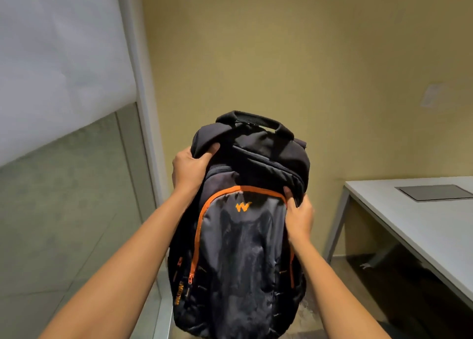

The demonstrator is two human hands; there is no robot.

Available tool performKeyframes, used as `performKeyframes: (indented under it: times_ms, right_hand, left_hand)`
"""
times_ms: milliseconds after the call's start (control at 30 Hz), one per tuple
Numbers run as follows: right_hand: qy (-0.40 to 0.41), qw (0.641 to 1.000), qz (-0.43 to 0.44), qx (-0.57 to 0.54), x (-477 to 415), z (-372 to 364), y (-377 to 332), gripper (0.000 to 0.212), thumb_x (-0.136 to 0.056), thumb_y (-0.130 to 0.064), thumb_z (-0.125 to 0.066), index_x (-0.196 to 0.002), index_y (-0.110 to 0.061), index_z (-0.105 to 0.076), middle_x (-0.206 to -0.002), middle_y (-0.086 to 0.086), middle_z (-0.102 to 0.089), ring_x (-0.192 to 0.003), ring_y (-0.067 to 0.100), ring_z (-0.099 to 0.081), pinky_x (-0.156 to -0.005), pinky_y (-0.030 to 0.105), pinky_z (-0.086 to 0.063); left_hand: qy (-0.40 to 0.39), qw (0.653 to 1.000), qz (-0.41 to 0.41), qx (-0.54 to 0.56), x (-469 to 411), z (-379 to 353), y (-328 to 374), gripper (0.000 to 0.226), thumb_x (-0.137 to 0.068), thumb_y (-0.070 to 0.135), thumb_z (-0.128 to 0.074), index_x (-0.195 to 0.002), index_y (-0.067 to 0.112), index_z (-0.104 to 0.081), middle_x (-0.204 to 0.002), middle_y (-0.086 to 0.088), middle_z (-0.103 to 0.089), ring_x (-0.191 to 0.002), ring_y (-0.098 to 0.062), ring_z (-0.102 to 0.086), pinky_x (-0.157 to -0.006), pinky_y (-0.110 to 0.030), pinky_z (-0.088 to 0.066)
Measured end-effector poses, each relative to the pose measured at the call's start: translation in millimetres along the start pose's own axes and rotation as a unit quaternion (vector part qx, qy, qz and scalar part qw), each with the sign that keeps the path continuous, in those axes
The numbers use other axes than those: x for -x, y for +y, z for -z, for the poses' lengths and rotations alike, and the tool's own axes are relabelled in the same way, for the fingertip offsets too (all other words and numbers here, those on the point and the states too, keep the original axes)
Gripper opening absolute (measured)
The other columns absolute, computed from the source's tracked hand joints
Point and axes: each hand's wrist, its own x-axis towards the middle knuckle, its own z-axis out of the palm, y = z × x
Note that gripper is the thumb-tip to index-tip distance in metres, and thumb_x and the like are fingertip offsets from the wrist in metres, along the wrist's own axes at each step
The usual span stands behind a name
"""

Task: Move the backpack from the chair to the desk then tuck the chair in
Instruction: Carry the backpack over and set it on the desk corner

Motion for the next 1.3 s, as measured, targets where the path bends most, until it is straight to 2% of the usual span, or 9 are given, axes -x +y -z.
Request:
performKeyframes:
  times_ms: [133,233,300,400,567,700,900,1100,1300]
  right_hand:
    - [0.041,0.999,0.011,-0.033,-34,-12,-20,0.033,-0.095,-0.034,-0.052,-0.116,-0.010,-0.063,-0.091,-0.004,-0.062,-0.090,0.018,-0.058,-0.073,0.027,-0.040]
    - [0.063,0.996,0.008,-0.058,-68,-11,-29,0.033,-0.096,-0.029,-0.050,-0.117,-0.006,-0.062,-0.097,0.002,-0.064,-0.090,0.017,-0.058,-0.075,0.027,-0.040]
    - [0.084,0.994,0.007,-0.066,-93,-7,-31,0.033,-0.095,-0.035,-0.050,-0.104,-0.006,-0.062,-0.088,0.003,-0.062,-0.080,0.015,-0.055,-0.066,0.028,-0.041]
    - [0.112,0.992,0.003,-0.062,-131,0,-27,0.031,-0.093,-0.044,-0.051,-0.092,-0.014,-0.059,-0.073,-0.003,-0.057,-0.066,0.011,-0.050,-0.061,0.030,-0.038]
    - [0.160,0.986,0.012,-0.040,-199,26,-5,0.038,-0.090,-0.048,-0.054,-0.095,-0.012,-0.063,-0.087,0.004,-0.062,-0.080,0.017,-0.055,-0.069,0.027,-0.038]
    - [0.214,0.976,-0.002,-0.031,-252,50,10,0.036,-0.086,-0.048,-0.060,-0.085,-0.011,-0.061,-0.083,0.005,-0.064,-0.078,0.020,-0.057,-0.067,0.031,-0.041]
    - [0.254,0.967,-0.006,-0.019,-322,75,20,0.043,-0.084,-0.051,-0.061,-0.097,-0.009,-0.065,-0.091,0.008,-0.066,-0.084,0.024,-0.058,-0.073,0.034,-0.045]
    - [0.285,0.958,0.014,-0.018,-374,104,23,0.041,-0.085,-0.045,-0.063,-0.100,-0.007,-0.066,-0.091,0.007,-0.065,-0.085,0.021,-0.058,-0.074,0.031,-0.043]
    - [0.312,0.949,0.026,-0.036,-427,132,30,0.040,-0.085,-0.042,-0.064,-0.107,-0.008,-0.066,-0.092,0.001,-0.064,-0.086,0.014,-0.058,-0.071,0.020,-0.041]
  left_hand:
    - [-0.036,0.999,-0.014,-0.028,-46,-19,-30,0.055,-0.072,0.058,-0.070,-0.112,0.024,-0.057,-0.103,0.007,-0.063,-0.104,-0.019,-0.061,-0.081,-0.031,-0.049]
    - [-0.126,0.990,0.040,-0.056,-66,-41,-68,0.089,-0.066,0.059,-0.074,-0.134,0.022,-0.028,-0.136,-0.005,-0.046,-0.123,-0.024,-0.047,-0.097,-0.039,-0.044]
    - [-0.198,0.973,0.057,-0.101,-72,-66,-95,0.101,-0.062,0.053,-0.080,-0.140,0.015,-0.027,-0.142,-0.009,-0.038,-0.127,-0.026,-0.042,-0.104,-0.043,-0.040]
    - [-0.177,0.974,0.060,-0.131,-82,-120,-112,0.087,-0.059,0.051,-0.084,-0.126,0.009,-0.048,-0.127,-0.012,-0.047,-0.119,-0.028,-0.048,-0.098,-0.040,-0.044]
    - [-0.139,0.990,0.018,-0.016,-99,-208,-106,0.041,-0.071,0.037,-0.080,-0.098,0.010,-0.064,-0.100,-0.008,-0.068,-0.099,-0.026,-0.063,-0.073,-0.025,-0.044]
    - [-0.137,0.990,-0.033,-0.026,-117,-267,-95,0.044,-0.077,0.048,-0.071,-0.104,0.014,-0.066,-0.100,-0.004,-0.070,-0.093,-0.021,-0.064,-0.075,-0.032,-0.051]
    - [-0.099,0.990,-0.077,-0.058,-137,-347,-82,0.048,-0.078,0.056,-0.064,-0.091,0.010,-0.058,-0.089,0.001,-0.050,-0.073,-0.018,-0.051,-0.061,-0.029,-0.036]
    - [-0.111,0.991,-0.068,-0.028,-150,-412,-73,0.045,-0.077,0.058,-0.064,-0.098,0.018,-0.068,-0.092,-0.008,-0.073,-0.089,-0.035,-0.064,-0.062,-0.029,-0.037]
    - [-0.122,0.987,-0.099,0.036,-157,-482,-59,0.040,-0.078,0.047,-0.069,-0.101,0.015,-0.070,-0.089,-0.007,-0.074,-0.083,-0.031,-0.066,-0.059,-0.025,-0.036]
